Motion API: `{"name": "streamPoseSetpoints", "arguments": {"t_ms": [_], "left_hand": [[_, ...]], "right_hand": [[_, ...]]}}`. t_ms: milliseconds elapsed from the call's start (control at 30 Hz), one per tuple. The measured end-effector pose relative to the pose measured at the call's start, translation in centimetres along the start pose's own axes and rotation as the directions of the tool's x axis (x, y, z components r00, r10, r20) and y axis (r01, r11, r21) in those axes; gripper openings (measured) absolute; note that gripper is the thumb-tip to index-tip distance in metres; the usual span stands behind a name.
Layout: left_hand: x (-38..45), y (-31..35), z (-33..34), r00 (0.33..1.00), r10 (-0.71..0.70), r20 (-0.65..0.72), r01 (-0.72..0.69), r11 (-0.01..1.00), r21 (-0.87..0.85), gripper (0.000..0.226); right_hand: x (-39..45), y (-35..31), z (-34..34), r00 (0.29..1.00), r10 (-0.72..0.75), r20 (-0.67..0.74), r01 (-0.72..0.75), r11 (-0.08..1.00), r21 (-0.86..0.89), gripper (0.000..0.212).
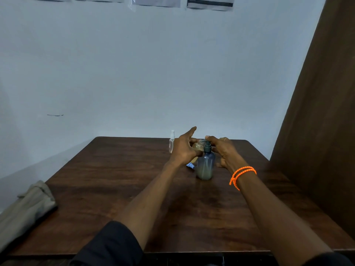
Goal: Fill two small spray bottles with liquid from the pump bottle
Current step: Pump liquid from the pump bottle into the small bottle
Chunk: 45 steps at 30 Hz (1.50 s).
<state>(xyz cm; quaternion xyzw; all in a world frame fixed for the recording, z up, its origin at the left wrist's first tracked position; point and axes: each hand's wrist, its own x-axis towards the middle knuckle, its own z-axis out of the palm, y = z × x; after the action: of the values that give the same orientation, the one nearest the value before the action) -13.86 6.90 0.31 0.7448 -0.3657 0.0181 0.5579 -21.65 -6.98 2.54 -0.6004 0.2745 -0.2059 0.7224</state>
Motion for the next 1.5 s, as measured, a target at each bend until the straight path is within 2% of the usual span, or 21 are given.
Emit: {"name": "streamPoseSetpoints", "arguments": {"t_ms": [167, 300, 400, 500, 633, 867, 1000, 1100, 1267, 1500], "left_hand": [[-0.1, 0.6, 0.0, 1.0, -0.002, -0.008, 0.002, 1.0, 0.017, 0.108], [0.1, 0.4, 0.0, 1.0, -0.003, -0.018, 0.003, 1.0, 0.013, 0.107], [0.2, 0.2, -0.1, 1.0, 0.002, -0.008, -0.002, 1.0, 0.003, 0.108], [0.0, 0.3, -0.1, 1.0, 0.002, -0.009, -0.002, 1.0, 0.004, 0.106], [0.0, 0.3, -0.2, 1.0, 0.005, -0.012, -0.005, 1.0, -0.002, 0.108], [0.2, 0.0, -0.1, 1.0, 0.009, -0.016, -0.009, 1.0, -0.002, 0.107], [0.0, 0.2, -0.1, 1.0, -0.003, -0.017, 0.002, 1.0, -0.012, 0.105], [0.0, 0.4, -0.1, 1.0, -0.004, -0.013, 0.004, 1.0, -0.017, 0.104], [0.1, 0.2, 0.0, 1.0, -0.005, -0.009, 0.005, 1.0, 0.006, 0.106], [-0.2, 0.3, -0.1, 1.0, -0.005, -0.012, 0.005, 1.0, -0.01, 0.106]], "right_hand": [[-0.6, -1.1, 0.0, 0.999, 0.004, 0.033, -0.004, 1.0, -0.014, 0.052], [-0.7, -1.1, 0.2, 0.997, 0.039, 0.062, -0.042, 0.998, 0.036, 0.04], [-0.8, -0.7, 0.4, 0.997, 0.058, 0.055, -0.062, 0.995, 0.072, 0.049], [-0.6, -0.7, 0.3, 0.998, 0.055, 0.036, -0.057, 0.996, 0.074, 0.047], [-0.6, -1.4, 0.0, 0.998, 0.051, 0.038, -0.05, 0.999, -0.022, 0.058], [-0.2, -0.6, 0.3, 0.999, 0.03, 0.011, -0.03, 0.999, 0.028, 0.049], [-0.7, -1.2, 0.1, 1.0, 0.012, -0.012, -0.012, 0.999, -0.043, 0.048], [-0.6, -1.6, -0.2, 1.0, 0.03, 0.009, -0.029, 0.998, -0.063, 0.055], [-0.9, -1.1, 0.4, 1.0, 0.029, 0.004, -0.029, 0.999, -0.014, 0.042], [-1.5, -1.9, 0.3, 0.999, 0.034, 0.028, -0.034, 0.999, -0.007, 0.042]]}}
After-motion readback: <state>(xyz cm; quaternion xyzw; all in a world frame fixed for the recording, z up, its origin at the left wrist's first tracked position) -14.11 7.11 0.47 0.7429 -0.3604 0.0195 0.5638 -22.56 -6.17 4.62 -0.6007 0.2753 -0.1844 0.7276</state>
